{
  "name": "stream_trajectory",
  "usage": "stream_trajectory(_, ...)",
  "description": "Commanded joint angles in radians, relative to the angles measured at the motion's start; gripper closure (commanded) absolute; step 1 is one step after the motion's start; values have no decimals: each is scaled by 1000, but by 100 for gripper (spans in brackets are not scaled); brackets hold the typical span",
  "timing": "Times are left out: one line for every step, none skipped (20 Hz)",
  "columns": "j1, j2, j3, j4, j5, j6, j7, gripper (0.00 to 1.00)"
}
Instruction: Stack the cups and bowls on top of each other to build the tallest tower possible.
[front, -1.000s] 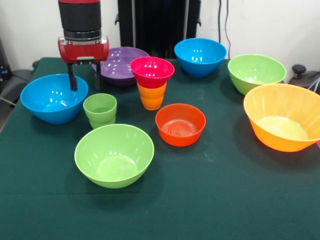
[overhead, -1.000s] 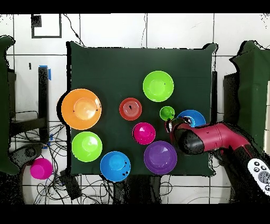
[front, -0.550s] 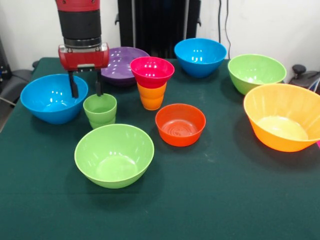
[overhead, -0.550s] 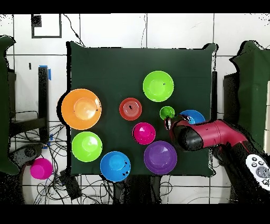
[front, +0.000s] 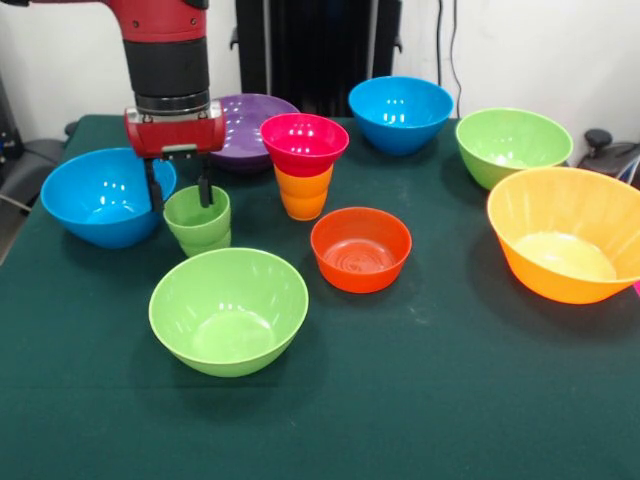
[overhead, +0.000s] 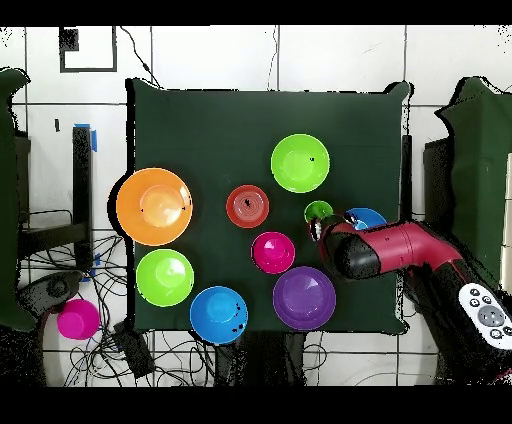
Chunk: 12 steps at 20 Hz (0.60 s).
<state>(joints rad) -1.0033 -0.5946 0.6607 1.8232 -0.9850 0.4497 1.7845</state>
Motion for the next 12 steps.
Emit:
stream_trajectory(53,81,-3,-56,-106,6,-194,0)
stream_trajectory(52,83,-3,-59,-107,7,-197,0)
stream_trajectory(51,84,-1,-63,-107,9,-200,0)
stream_trajectory(49,83,1,-62,-108,10,-204,0)
stream_trajectory(46,79,3,-63,-105,16,-212,0)
stream_trajectory(42,73,6,-60,-100,21,-219,0)
stream_trajectory(39,66,9,-58,-95,27,-226,0)
stream_trajectory(37,59,13,-56,-89,34,-233,0)
stream_trajectory(35,57,15,-56,-84,40,-238,0)
stream_trajectory(35,57,17,-57,-82,42,-240,0)
stream_trajectory(35,57,18,-58,-80,44,-242,0)
stream_trajectory(39,63,18,-64,-81,43,-238,0)
